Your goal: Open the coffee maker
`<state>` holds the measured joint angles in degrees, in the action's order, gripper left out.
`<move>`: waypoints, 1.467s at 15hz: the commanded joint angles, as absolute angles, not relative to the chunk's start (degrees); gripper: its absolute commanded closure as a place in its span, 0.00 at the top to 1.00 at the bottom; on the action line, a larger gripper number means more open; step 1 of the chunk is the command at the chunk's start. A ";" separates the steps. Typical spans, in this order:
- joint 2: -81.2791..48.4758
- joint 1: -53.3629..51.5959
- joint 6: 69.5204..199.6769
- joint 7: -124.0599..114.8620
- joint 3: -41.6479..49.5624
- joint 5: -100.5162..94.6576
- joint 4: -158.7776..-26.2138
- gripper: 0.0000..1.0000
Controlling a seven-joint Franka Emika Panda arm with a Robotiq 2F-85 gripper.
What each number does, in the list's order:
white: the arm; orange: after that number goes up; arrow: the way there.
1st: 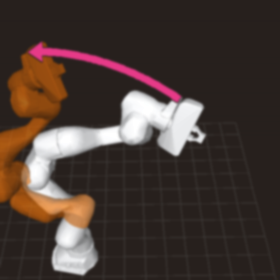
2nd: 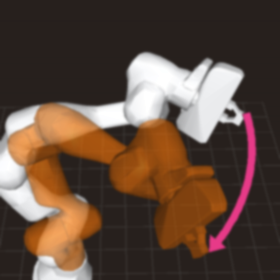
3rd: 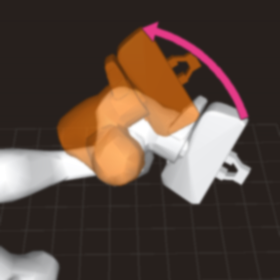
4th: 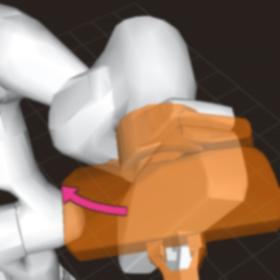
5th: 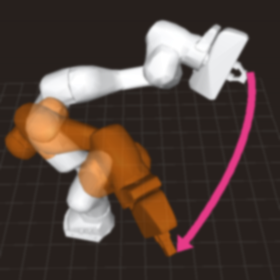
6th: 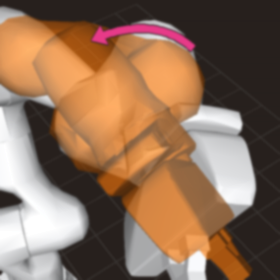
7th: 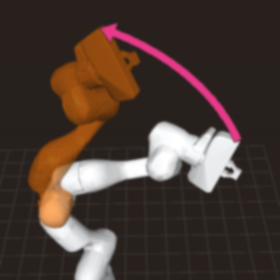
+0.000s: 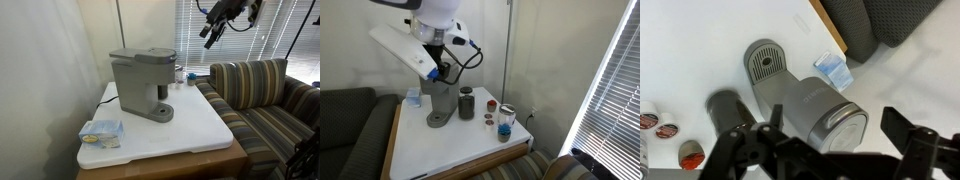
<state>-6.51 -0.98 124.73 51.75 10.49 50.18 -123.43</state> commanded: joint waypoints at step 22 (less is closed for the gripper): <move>-12.09 0.72 140.02 50.79 -0.94 42.97 -122.62 0.52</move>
